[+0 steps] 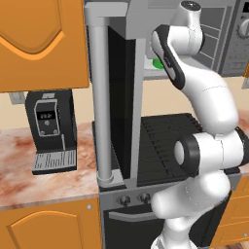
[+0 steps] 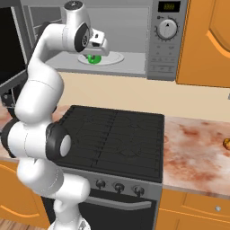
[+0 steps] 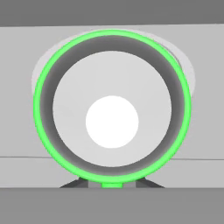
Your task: Pick the mug from the counter and place it inside the microwave. Then close the microwave.
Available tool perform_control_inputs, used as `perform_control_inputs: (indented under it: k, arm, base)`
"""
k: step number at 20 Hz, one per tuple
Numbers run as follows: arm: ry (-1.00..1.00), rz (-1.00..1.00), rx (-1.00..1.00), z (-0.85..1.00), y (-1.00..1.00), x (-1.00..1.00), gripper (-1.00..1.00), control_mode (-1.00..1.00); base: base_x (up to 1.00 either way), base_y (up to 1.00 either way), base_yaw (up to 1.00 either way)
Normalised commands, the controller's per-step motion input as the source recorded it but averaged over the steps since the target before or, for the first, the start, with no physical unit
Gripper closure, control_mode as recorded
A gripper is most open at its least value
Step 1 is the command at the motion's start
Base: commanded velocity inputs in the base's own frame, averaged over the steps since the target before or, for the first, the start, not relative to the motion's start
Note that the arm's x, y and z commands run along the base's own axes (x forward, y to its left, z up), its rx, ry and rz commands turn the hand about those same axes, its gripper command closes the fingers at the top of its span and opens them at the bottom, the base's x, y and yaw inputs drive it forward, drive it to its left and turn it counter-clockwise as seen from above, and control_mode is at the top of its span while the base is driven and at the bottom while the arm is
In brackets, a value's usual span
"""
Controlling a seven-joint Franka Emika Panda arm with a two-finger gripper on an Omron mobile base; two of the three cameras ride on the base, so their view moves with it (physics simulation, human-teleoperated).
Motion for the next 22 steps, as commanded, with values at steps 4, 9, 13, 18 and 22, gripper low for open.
perform_control_inputs:
  k: [4,9,13,18,22]
  arm:
    - [0.00,0.00,0.00,0.00,0.05,0.42,1.00,-1.00]
    - [0.02,0.00,0.00,0.00,0.06,0.37,1.00,-1.00]
    - [0.03,0.00,0.00,-0.02,0.00,0.30,1.00,-1.00]
    - [0.00,0.00,0.00,-0.08,0.00,0.05,1.00,-1.00]
    - [0.00,0.00,0.00,0.00,0.00,0.00,1.00,-1.00]
  base:
    - [0.00,0.00,0.00]
    - [0.00,0.00,0.00]
    - [0.00,0.00,0.00]
    - [0.00,0.00,0.00]
    - [0.00,0.00,0.00]
